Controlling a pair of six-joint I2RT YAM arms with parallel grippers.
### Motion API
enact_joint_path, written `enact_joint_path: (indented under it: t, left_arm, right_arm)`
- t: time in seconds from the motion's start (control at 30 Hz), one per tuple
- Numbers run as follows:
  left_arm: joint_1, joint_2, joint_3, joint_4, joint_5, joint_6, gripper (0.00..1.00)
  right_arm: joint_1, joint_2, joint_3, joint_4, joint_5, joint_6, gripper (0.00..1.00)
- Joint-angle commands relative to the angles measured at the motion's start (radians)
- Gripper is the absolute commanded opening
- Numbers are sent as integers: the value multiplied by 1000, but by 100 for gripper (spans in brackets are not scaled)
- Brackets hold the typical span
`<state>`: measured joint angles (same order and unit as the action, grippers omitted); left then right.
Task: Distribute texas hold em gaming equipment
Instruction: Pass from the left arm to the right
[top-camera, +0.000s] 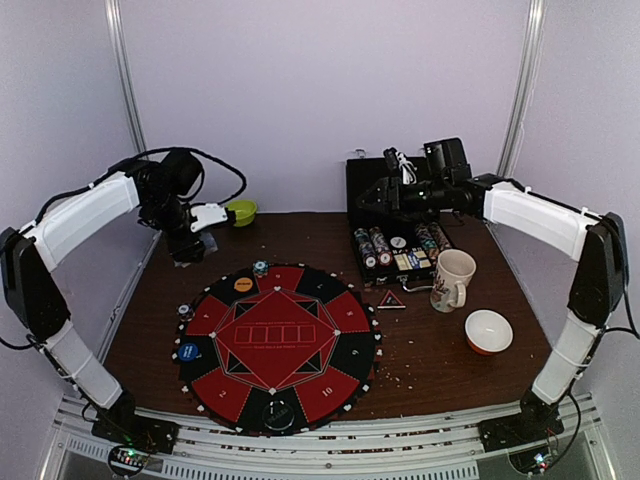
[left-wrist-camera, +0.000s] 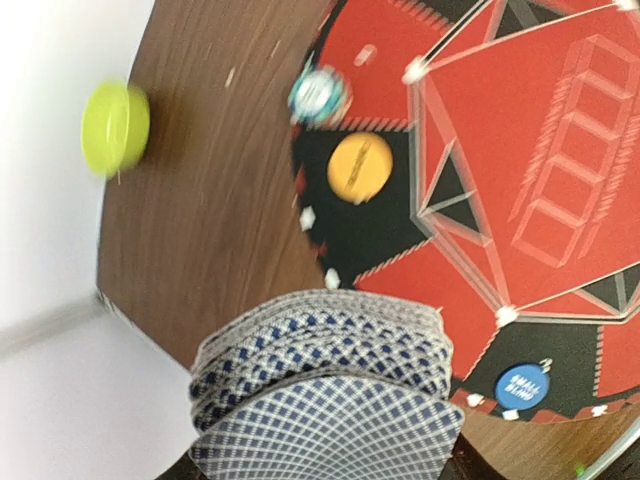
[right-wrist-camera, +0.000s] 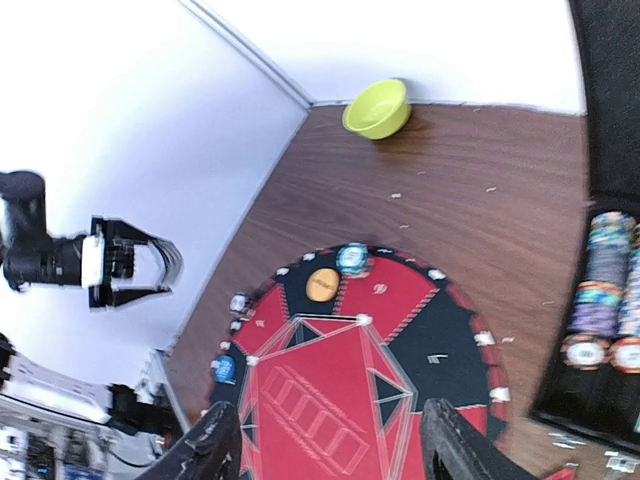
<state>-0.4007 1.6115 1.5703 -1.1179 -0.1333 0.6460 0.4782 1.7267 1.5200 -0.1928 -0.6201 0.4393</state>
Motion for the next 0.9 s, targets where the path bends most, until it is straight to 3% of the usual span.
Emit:
enact_joint_path:
  t: [0.0,0.17,0.43,0.87]
  left_arm:
    - [-146,35,87,-95,8,28,54]
    - [-241,67,143,-91,34,63,54]
    - [-257,94,145,-82,48,81,54]
    - [-258,110,169,-80,42,75,53]
  right_arm:
    - [70,77,-52,282,-65,289,63]
    - [178,233,-23,537,-138,499,67]
    - [291,398,82,787,-205,679,74]
    - [342,512,162,794,-208,706,71]
